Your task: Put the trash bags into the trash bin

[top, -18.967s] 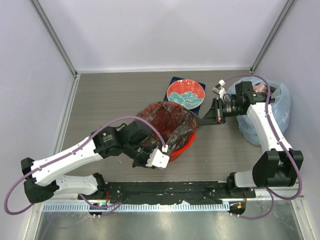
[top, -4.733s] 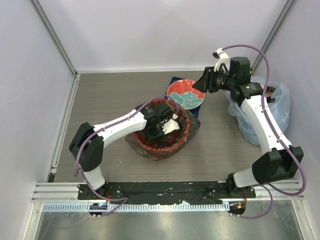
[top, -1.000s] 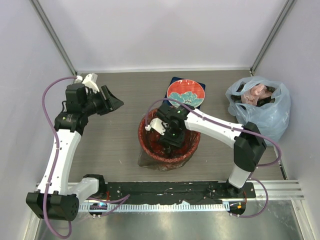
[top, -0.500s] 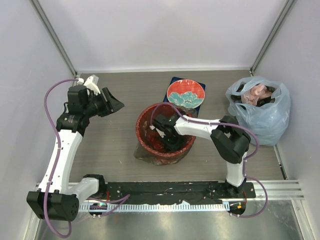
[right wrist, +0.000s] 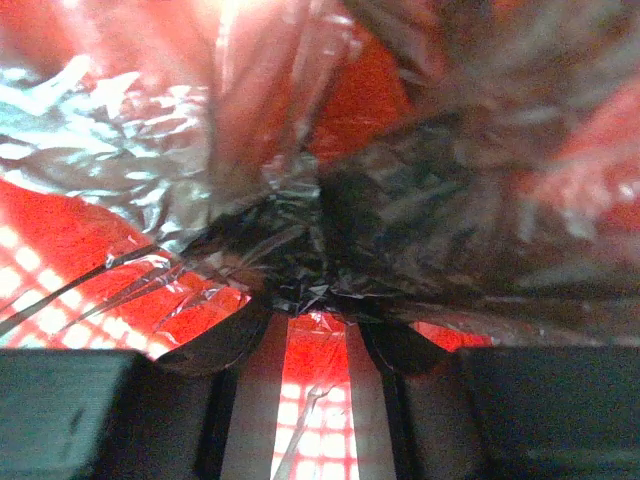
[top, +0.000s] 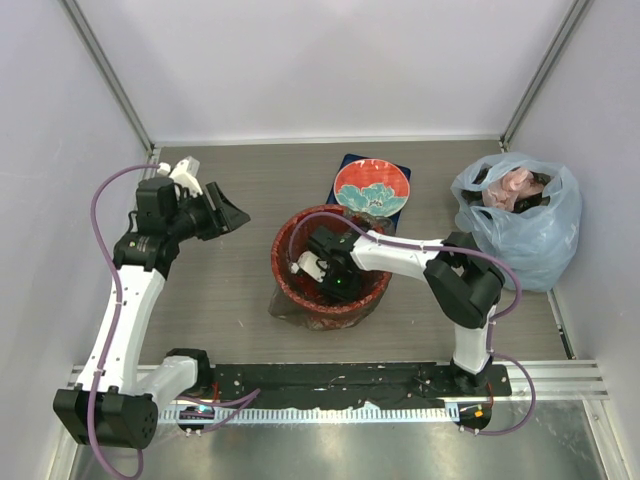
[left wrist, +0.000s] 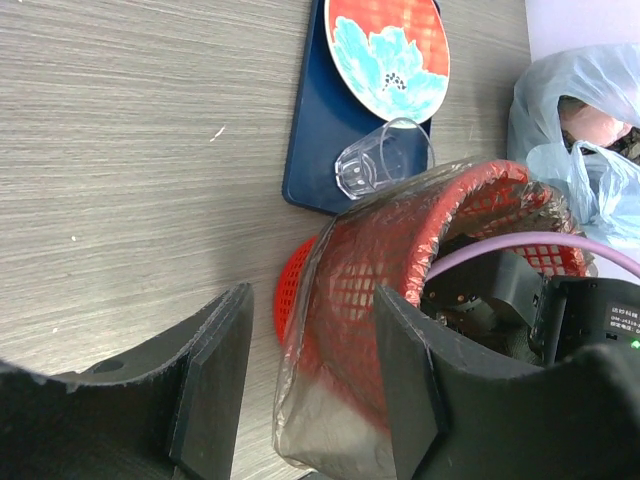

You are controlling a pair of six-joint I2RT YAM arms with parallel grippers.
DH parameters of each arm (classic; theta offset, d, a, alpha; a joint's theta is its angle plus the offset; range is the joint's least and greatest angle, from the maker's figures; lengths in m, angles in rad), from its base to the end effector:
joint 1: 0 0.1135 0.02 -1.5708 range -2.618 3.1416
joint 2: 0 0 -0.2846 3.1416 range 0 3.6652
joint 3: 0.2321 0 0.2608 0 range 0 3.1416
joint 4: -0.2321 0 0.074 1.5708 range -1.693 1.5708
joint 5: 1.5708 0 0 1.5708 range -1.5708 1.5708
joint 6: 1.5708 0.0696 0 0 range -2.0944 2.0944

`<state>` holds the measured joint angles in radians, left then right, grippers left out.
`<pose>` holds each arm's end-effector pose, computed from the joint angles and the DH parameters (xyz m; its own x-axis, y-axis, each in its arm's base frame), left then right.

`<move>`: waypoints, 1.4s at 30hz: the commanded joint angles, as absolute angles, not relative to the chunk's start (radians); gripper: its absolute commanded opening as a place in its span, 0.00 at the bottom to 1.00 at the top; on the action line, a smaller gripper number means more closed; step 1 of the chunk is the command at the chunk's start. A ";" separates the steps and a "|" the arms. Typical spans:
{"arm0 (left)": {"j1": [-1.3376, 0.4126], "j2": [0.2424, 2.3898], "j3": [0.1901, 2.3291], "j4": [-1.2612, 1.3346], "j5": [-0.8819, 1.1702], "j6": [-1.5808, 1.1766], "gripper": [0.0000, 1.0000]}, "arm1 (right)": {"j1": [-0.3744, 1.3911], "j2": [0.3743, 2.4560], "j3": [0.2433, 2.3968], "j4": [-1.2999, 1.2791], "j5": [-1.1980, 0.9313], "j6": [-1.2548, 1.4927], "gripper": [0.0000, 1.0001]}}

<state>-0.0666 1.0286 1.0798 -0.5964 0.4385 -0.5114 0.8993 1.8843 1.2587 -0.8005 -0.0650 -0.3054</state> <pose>0.2382 -0.0455 0.3591 -0.6580 -0.4002 -0.6379 0.1152 0.7836 -0.6105 0.2262 0.2919 0.1423 -0.3505 -0.9233 -0.1568 -0.9358 0.3522 0.0179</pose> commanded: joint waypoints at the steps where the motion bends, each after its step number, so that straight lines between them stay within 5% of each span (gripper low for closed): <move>1: -0.060 1.000 1.077 -0.589 0.449 -0.494 0.55 | 0.902 1.919 1.270 -0.736 -0.189 -0.602 0.35; 24: -0.060 1.035 1.091 -0.482 0.457 -0.508 0.60 | 0.910 1.657 1.338 -0.818 0.032 -0.367 0.41; 29: -0.060 1.066 1.168 -0.550 0.463 -0.401 0.71 | 0.888 1.574 1.387 -0.770 0.026 -0.365 0.52; 33: -0.060 1.130 1.316 -0.715 0.502 -0.203 0.89 | 0.824 1.506 1.443 -0.695 -0.023 -0.321 0.63; 42: -0.060 1.360 1.684 -1.027 0.520 0.040 1.00 | 0.563 1.433 1.669 -0.554 -0.103 -0.118 0.91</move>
